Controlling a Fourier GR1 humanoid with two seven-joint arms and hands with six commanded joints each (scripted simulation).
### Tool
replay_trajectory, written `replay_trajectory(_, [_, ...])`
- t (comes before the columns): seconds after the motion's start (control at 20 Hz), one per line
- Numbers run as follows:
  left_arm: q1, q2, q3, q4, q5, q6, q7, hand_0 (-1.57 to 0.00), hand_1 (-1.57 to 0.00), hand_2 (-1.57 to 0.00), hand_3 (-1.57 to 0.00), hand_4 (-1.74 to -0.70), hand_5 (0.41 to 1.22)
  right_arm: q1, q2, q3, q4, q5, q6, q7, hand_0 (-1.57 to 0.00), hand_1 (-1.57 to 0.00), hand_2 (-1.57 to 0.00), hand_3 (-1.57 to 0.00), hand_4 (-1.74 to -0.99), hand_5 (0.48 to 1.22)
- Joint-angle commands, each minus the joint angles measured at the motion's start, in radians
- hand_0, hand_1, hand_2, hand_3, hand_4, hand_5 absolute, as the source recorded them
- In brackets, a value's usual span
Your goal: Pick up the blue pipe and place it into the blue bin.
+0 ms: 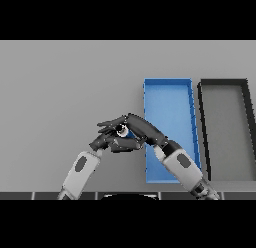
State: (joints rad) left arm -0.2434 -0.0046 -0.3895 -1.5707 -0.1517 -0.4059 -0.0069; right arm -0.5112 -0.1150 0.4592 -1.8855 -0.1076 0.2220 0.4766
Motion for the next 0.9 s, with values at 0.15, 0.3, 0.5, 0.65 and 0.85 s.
replay_trajectory(0.15, [0.004,-0.016,0.013,0.002,0.021,0.012,0.082,-0.12,-0.11,-0.11,-0.10,-0.97,0.647,0.008,0.010,-0.006,0.003,0.032,0.005,-0.033,-1.57,-1.57,-1.57,-1.57,-1.740,1.219])
replay_trajectory(0.3, [0.000,-0.022,0.011,0.023,0.007,0.025,0.081,-0.06,-0.06,-0.06,-0.05,-0.96,0.538,0.018,0.036,-0.021,0.003,0.011,0.008,-0.019,-1.57,-1.57,-1.57,-1.57,-1.741,1.220])
replay_trajectory(0.5, [0.018,-0.016,0.004,0.023,-0.014,0.041,0.077,-0.03,-0.02,-0.02,-0.02,-0.92,0.482,0.009,0.064,-0.073,-0.016,-0.081,0.014,0.015,-1.57,-1.57,-1.57,-1.57,-1.741,1.221])
replay_trajectory(0.65, [0.003,-0.020,0.005,0.028,-0.006,0.032,0.092,-0.01,-0.01,-0.01,-0.01,-0.91,0.464,-0.058,0.081,-0.141,-0.041,-0.174,-0.019,0.111,-1.57,-1.57,-1.57,-1.57,-1.741,1.221])
replay_trajectory(0.85, [0.010,-0.011,0.004,0.025,0.002,0.019,0.098,0.00,0.00,0.00,0.00,-0.91,0.441,-0.278,-0.014,-0.246,-0.018,-0.378,-0.097,0.128,-1.57,-1.57,-1.57,-1.57,-1.741,1.221])
